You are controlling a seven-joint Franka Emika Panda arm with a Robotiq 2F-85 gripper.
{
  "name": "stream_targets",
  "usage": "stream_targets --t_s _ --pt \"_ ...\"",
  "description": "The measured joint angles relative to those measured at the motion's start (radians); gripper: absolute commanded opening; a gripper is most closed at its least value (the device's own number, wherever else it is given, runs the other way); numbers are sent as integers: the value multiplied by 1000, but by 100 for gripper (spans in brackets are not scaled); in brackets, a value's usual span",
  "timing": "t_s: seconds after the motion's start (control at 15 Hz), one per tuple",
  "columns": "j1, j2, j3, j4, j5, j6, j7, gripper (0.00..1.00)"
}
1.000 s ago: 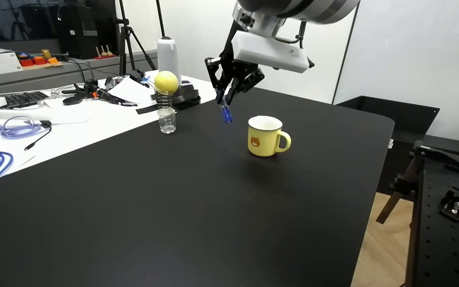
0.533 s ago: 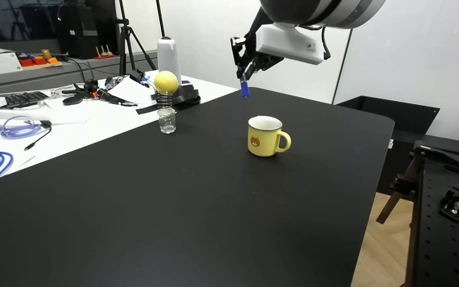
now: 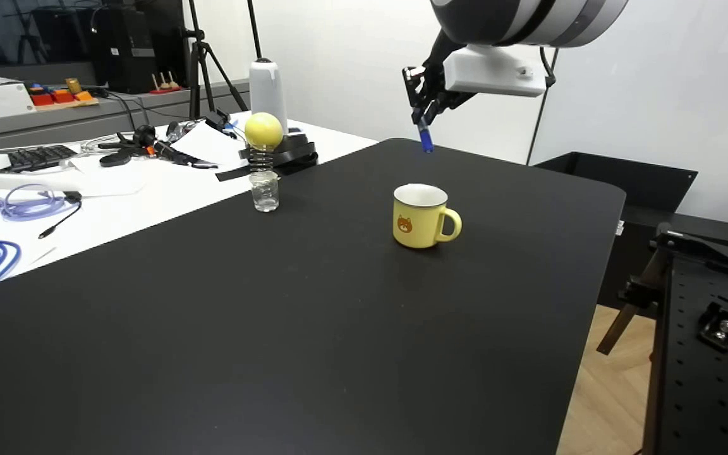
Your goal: Put the blue marker inside the yellow mug
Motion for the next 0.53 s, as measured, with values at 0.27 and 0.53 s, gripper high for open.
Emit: stream_targets --t_s 0.27,0.53 --pt "31 62 10 -24 -3 0 2 5" --pt "76 122 18 -26 -3 2 4 5"
